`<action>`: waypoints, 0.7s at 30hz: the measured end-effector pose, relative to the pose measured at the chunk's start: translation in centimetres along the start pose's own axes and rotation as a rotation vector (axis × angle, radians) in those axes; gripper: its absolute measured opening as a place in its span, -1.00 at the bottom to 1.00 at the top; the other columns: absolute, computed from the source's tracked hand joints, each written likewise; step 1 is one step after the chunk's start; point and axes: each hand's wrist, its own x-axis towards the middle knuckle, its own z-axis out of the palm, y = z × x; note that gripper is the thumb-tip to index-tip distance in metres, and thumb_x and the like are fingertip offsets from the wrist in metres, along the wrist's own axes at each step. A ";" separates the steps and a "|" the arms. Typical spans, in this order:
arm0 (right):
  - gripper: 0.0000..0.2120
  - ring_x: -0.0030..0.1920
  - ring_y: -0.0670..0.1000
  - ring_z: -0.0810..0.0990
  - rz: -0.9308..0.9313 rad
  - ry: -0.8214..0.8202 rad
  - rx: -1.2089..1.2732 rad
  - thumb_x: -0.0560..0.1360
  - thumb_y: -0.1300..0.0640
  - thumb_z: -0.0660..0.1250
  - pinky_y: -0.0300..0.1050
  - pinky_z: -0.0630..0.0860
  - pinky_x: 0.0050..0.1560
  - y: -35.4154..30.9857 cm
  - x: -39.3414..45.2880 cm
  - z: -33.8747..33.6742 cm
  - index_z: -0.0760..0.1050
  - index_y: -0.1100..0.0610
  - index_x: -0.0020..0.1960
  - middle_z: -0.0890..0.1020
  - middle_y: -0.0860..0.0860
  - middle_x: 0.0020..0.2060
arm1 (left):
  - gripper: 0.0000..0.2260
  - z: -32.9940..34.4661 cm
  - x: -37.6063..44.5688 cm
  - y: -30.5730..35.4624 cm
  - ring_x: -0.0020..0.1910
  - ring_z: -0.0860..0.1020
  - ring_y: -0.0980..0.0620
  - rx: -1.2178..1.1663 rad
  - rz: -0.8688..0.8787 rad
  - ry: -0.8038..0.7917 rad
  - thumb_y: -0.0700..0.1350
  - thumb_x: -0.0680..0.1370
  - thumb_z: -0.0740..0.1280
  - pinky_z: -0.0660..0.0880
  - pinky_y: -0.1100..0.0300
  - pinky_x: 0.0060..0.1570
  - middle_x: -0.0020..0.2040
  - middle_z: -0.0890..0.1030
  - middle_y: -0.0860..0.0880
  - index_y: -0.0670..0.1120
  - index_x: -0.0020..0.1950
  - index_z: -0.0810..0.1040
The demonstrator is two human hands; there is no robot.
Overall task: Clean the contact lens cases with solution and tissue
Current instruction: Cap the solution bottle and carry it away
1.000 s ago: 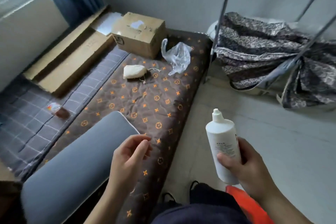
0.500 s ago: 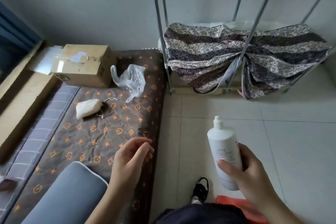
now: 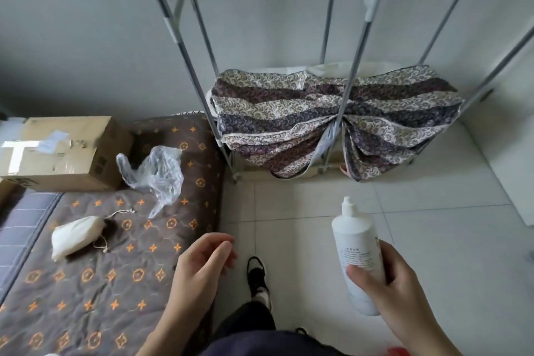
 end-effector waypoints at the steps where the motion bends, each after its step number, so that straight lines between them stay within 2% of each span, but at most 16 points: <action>1: -0.51 -0.10 -0.07 0.71 0.007 0.005 -0.001 0.20 -0.23 0.51 -0.20 0.57 -0.18 -0.1 1.0 0.2 0.56 -0.22 0.11 0.72 -0.09 -0.07 | -0.75 0.2 1.2 0.0 -0.31 0.58 0.03 0.004 -0.005 -0.006 -0.30 0.61 0.34 0.51 0.26 -0.33 -0.26 0.67 -0.16 0.01 -0.09 0.69; 4: -0.54 -0.10 -0.09 0.71 0.015 0.007 -0.012 0.20 -0.22 0.51 -0.28 0.59 -0.22 -0.9 4.5 1.3 0.56 -0.25 0.08 0.72 -0.10 -0.08 | -0.72 0.8 5.5 0.5 -0.31 0.58 0.03 -0.016 -0.005 0.025 -0.33 0.61 0.31 0.51 0.28 -0.33 -0.26 0.67 -0.16 0.00 -0.11 0.70; 7: -0.53 -0.08 -0.11 0.71 0.012 -0.002 -0.024 0.19 -0.23 0.51 -0.25 0.56 -0.17 -2.1 9.2 2.6 0.55 -0.27 0.09 0.72 -0.12 -0.06 | -0.72 1.4 10.9 1.2 -0.30 0.59 0.03 -0.033 0.019 0.059 -0.34 0.61 0.30 0.51 0.27 -0.32 -0.26 0.67 -0.18 -0.02 -0.11 0.70; 10: -0.52 -0.07 -0.12 0.70 0.007 -0.004 -0.048 0.20 -0.21 0.52 -0.23 0.53 -0.10 -4.1 14.5 3.6 0.54 -0.29 0.10 0.72 -0.12 -0.05 | -0.70 1.5 16.8 2.2 -0.31 0.58 0.04 -0.030 0.022 0.018 -0.35 0.61 0.29 0.50 0.27 -0.32 -0.26 0.67 -0.17 0.00 -0.12 0.69; 13: -0.54 -0.12 -0.12 0.70 -0.022 0.006 -0.086 0.23 -0.11 0.54 -0.34 0.55 -0.17 -6.7 19.9 4.8 0.54 -0.30 0.10 0.73 -0.11 -0.08 | -0.70 0.9 22.9 3.5 -0.30 0.60 0.03 -0.019 0.038 -0.017 -0.33 0.62 0.31 0.52 0.27 -0.30 -0.25 0.68 -0.16 0.02 -0.11 0.70; 15: -0.55 -0.13 -0.11 0.70 -0.036 0.025 -0.089 0.24 -0.08 0.54 -0.32 0.55 -0.18 -8.0 23.6 5.1 0.54 -0.28 0.10 0.73 -0.11 -0.09 | -0.70 0.7 27.1 4.1 -0.30 0.60 0.04 0.014 0.044 -0.036 -0.32 0.62 0.32 0.53 0.24 -0.29 -0.24 0.68 -0.14 0.05 -0.10 0.70; 19: -0.48 -0.10 -0.14 0.71 -0.033 0.025 -0.101 0.20 -0.20 0.52 -0.23 0.55 -0.17 -10.5 29.3 5.2 0.52 -0.25 0.14 0.72 -0.13 -0.05 | -0.75 1.4 33.6 5.9 -0.29 0.60 0.03 0.011 0.034 -0.036 -0.28 0.59 0.35 0.53 0.25 -0.30 -0.24 0.68 -0.13 0.04 -0.09 0.70; 21: -0.45 -0.10 -0.13 0.70 -0.028 0.024 -0.113 0.18 -0.23 0.52 -0.23 0.54 -0.17 -11.3 32.4 5.2 0.51 -0.25 0.15 0.72 -0.15 -0.05 | -0.85 2.3 36.2 6.7 -0.30 0.59 0.04 -0.007 0.042 -0.044 -0.18 0.55 0.37 0.52 0.28 -0.30 -0.24 0.68 -0.13 0.03 -0.08 0.70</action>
